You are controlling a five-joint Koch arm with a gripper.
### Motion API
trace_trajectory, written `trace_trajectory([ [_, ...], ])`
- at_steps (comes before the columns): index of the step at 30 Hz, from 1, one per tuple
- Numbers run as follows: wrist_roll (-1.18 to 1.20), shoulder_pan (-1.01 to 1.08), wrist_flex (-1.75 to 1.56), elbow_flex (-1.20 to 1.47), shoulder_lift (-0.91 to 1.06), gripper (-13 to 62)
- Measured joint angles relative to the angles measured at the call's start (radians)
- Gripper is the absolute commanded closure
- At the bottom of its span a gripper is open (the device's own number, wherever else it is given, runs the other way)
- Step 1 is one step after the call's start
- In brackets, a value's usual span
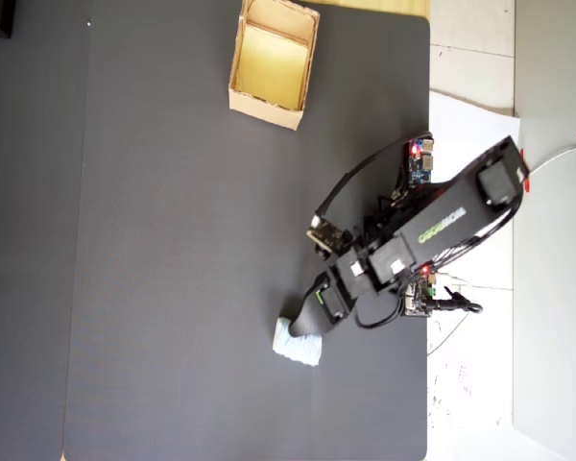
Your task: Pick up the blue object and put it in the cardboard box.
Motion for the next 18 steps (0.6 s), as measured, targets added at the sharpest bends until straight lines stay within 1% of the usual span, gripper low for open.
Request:
trace_trajectory([
  [5, -0.002, 0.000, 0.284, -0.316, -0.127, 15.4],
  [8, 0.000, -0.002, 0.396, -0.397, -0.163, 15.4],
  [11, 0.000, -0.023, 0.495, -0.399, -0.167, 15.5],
  [18, 0.000, -0.086, 0.541, -0.399, -0.167, 15.5],
])
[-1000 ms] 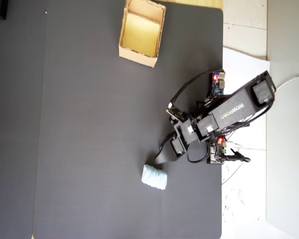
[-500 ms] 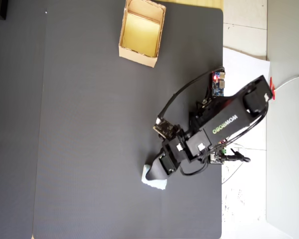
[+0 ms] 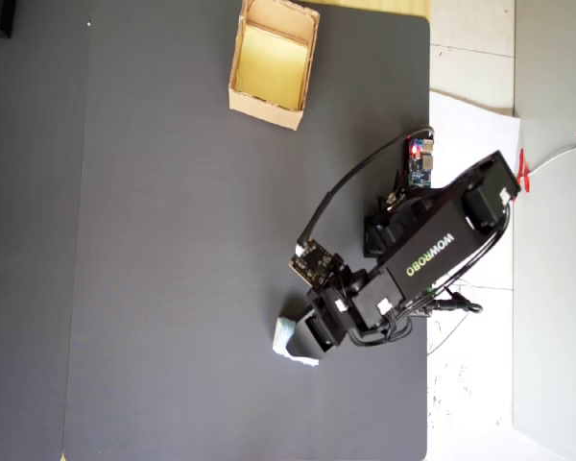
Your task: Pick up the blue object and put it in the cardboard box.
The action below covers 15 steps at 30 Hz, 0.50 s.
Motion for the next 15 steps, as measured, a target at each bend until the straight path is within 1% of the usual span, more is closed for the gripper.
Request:
trace_trajectory([
  [7, 0.000, -0.097, 0.011, 0.002, 0.000, 15.4],
  [15, 0.000, -0.107, -0.002, 0.018, -0.071, 15.4],
])
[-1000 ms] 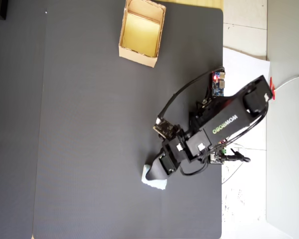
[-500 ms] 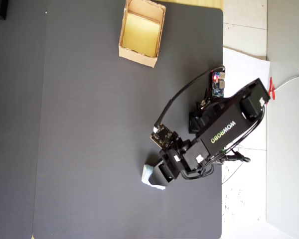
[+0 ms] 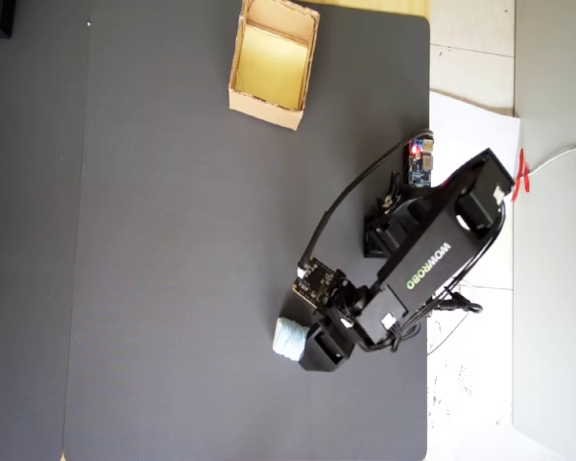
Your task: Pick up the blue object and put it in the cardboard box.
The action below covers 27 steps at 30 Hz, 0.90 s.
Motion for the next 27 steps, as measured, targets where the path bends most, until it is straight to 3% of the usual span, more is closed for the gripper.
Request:
trace_trajectory([
  [16, -0.002, -0.002, -0.138, -0.008, -0.212, 15.3],
  [19, -0.002, -0.002, -0.137, -0.011, -0.222, 18.1],
  [27, -0.101, 0.009, -0.258, 0.012, -0.233, 39.1],
])
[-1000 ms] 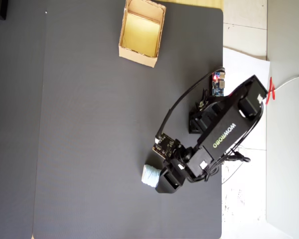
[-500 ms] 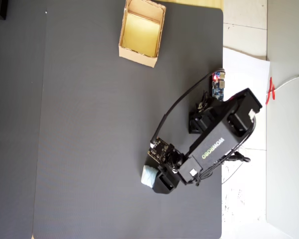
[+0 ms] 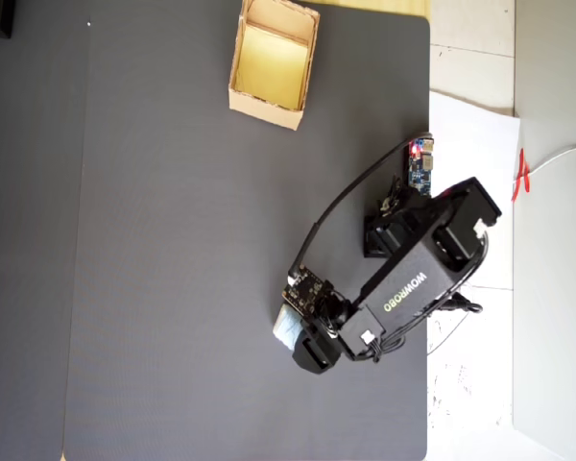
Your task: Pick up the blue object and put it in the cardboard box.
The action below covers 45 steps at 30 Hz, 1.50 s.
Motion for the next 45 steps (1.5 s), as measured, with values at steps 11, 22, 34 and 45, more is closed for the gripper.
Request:
trace_trajectory([
  [11, -0.018, 0.163, -0.175, 0.060, 0.061, 39.5],
  [22, -0.017, 0.472, -0.170, 0.103, 0.239, 39.5],
  [34, 0.005, 0.715, -0.199, 0.291, 0.541, 39.5],
  [45, -0.018, 0.881, -0.310, 0.328, 0.652, 39.5],
])
